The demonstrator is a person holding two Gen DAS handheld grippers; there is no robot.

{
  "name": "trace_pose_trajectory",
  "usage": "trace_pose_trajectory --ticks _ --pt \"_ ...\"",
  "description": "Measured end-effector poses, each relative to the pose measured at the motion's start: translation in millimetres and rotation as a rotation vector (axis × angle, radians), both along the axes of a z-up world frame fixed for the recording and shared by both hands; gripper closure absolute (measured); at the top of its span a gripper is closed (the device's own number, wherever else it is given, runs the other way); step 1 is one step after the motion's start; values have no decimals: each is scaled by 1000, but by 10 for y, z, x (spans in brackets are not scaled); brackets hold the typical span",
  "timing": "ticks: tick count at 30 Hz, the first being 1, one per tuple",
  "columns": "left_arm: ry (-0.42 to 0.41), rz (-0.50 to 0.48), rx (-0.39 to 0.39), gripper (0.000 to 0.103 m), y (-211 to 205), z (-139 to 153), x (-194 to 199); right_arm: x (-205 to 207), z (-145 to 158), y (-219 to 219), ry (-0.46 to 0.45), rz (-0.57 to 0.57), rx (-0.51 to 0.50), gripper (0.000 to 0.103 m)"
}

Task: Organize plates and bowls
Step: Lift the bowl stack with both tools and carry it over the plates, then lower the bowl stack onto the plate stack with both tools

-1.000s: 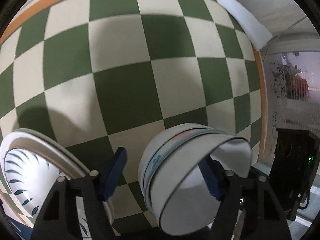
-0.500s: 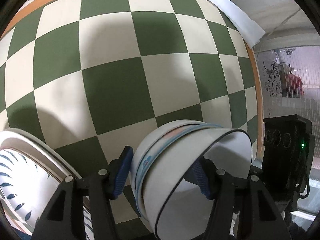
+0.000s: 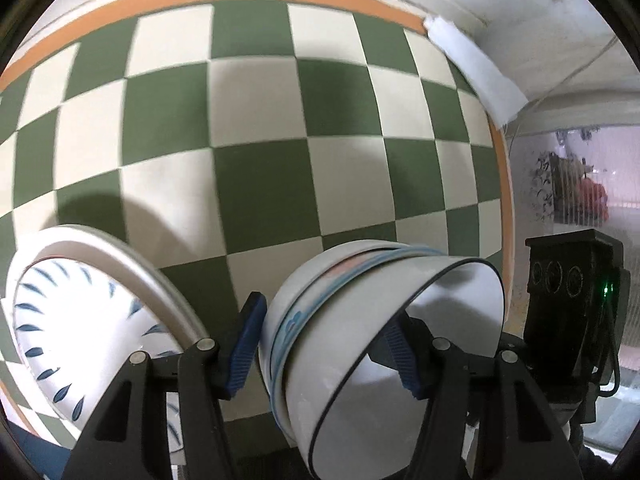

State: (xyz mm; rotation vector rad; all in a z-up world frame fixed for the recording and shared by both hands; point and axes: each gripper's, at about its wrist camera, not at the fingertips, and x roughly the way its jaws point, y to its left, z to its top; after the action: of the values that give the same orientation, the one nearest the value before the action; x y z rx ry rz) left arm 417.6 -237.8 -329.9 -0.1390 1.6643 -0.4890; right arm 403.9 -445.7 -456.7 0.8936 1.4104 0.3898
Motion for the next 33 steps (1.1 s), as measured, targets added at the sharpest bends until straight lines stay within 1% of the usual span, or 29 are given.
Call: trace_pose_trajectory --ticks 4,10,17,23,28,33 --pt "-18 38 -5 47 212 163 19 152 183 252 -12 50 -6 47" --pt "-39 87 -11 47 711 389 67 355 416 746 -50 126 -26 47" --pt "-60 130 4 47 1304 503 114 500 544 1389 -78 188 -19 47" --pt "-50 165 7 47 1693 418 111 555 510 1853 -78 225 -16 47" --pt "-28 182 4 47 1873 277 82 527 396 2027 -62 242 -18 47" --pt "10 203 -3 47 2000 79 66 470 242 2102 -37 253 -28 47"
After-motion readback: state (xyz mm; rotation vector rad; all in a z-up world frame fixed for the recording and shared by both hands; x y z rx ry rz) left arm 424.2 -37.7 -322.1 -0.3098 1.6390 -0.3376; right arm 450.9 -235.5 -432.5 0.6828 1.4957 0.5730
